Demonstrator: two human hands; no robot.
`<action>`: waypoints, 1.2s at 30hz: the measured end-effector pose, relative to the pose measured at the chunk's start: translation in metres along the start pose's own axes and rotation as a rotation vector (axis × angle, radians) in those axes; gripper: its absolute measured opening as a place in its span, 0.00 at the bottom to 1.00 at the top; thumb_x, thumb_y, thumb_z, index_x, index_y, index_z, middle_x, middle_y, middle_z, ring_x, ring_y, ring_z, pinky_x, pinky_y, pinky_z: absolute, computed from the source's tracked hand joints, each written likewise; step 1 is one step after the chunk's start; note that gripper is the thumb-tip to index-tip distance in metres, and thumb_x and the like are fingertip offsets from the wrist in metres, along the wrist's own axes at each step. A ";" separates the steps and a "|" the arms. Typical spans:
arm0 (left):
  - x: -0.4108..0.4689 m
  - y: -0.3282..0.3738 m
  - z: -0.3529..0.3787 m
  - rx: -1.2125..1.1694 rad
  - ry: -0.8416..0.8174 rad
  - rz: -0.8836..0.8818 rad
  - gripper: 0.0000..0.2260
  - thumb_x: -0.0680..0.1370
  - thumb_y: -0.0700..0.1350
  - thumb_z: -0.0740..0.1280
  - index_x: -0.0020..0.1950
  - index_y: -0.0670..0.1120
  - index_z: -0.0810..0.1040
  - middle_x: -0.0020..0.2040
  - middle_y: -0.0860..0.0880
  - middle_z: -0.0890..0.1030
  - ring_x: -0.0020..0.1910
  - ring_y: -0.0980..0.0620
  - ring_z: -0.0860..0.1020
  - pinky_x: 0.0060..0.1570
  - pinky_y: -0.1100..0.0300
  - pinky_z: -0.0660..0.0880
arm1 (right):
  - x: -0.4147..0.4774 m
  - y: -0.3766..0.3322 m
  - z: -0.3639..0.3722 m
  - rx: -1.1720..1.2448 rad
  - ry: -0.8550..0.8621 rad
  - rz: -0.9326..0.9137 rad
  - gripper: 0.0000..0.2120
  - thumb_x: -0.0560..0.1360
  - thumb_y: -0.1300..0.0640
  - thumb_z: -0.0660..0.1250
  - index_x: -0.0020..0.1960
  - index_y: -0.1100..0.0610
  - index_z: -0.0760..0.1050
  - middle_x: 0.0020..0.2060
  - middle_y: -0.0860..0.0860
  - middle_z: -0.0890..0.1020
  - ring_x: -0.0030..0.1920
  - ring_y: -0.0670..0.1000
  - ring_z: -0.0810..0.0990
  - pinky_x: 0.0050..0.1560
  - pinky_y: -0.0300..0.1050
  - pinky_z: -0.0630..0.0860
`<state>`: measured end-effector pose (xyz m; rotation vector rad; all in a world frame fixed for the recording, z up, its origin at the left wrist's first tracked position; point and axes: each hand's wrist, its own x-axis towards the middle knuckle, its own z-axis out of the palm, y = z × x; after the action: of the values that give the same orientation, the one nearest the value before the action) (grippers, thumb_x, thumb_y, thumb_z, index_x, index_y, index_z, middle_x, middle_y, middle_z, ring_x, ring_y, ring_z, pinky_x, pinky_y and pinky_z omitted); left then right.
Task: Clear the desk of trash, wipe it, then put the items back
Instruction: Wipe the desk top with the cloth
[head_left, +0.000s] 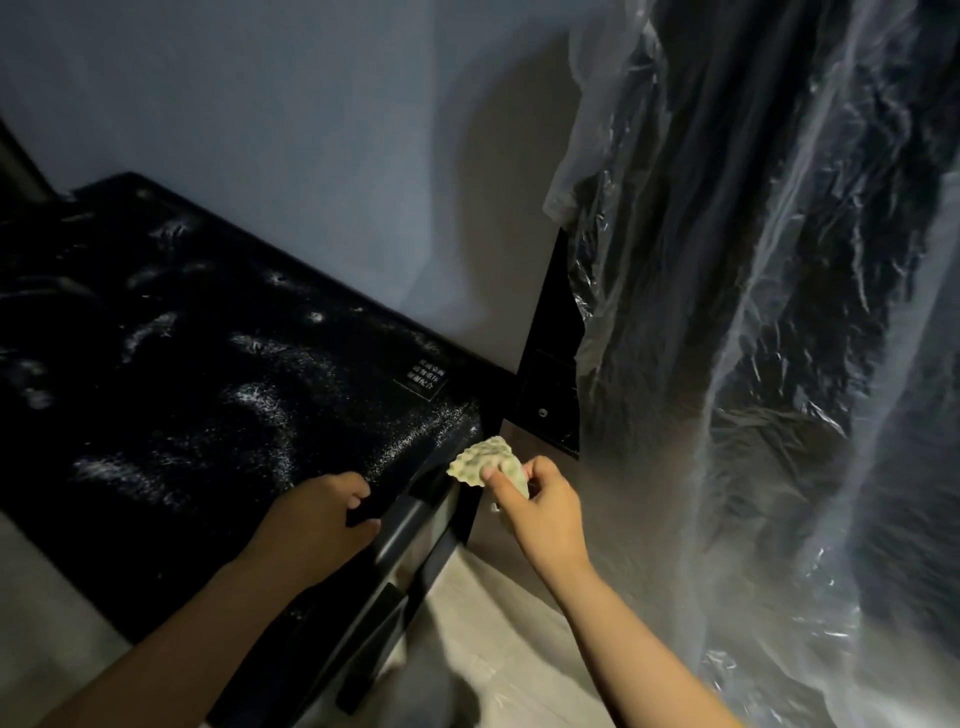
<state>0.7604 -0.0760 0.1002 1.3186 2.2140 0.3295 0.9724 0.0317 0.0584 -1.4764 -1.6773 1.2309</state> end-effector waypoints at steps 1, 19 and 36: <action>0.002 -0.002 -0.002 0.008 -0.003 0.007 0.15 0.73 0.50 0.72 0.57 0.50 0.78 0.52 0.51 0.81 0.44 0.57 0.76 0.45 0.64 0.72 | -0.001 -0.001 0.002 -0.020 0.029 -0.013 0.19 0.69 0.44 0.72 0.35 0.57 0.69 0.36 0.53 0.80 0.37 0.41 0.75 0.39 0.35 0.70; 0.070 -0.117 -0.083 0.213 -0.153 0.258 0.19 0.77 0.54 0.67 0.66 0.51 0.72 0.60 0.54 0.77 0.53 0.58 0.76 0.50 0.66 0.72 | -0.024 -0.038 0.118 -0.114 0.262 0.075 0.17 0.72 0.58 0.70 0.60 0.50 0.76 0.47 0.45 0.82 0.48 0.47 0.81 0.52 0.45 0.78; 0.192 -0.113 -0.046 0.309 -0.263 0.376 0.26 0.78 0.58 0.64 0.73 0.49 0.66 0.69 0.51 0.70 0.65 0.52 0.72 0.63 0.61 0.70 | 0.110 -0.032 0.118 -0.288 0.380 0.024 0.15 0.76 0.60 0.66 0.62 0.56 0.76 0.51 0.53 0.84 0.52 0.52 0.81 0.52 0.46 0.77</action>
<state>0.5789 0.0375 0.0244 1.8335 1.8421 -0.0581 0.8309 0.1084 0.0237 -1.7743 -1.6209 0.6793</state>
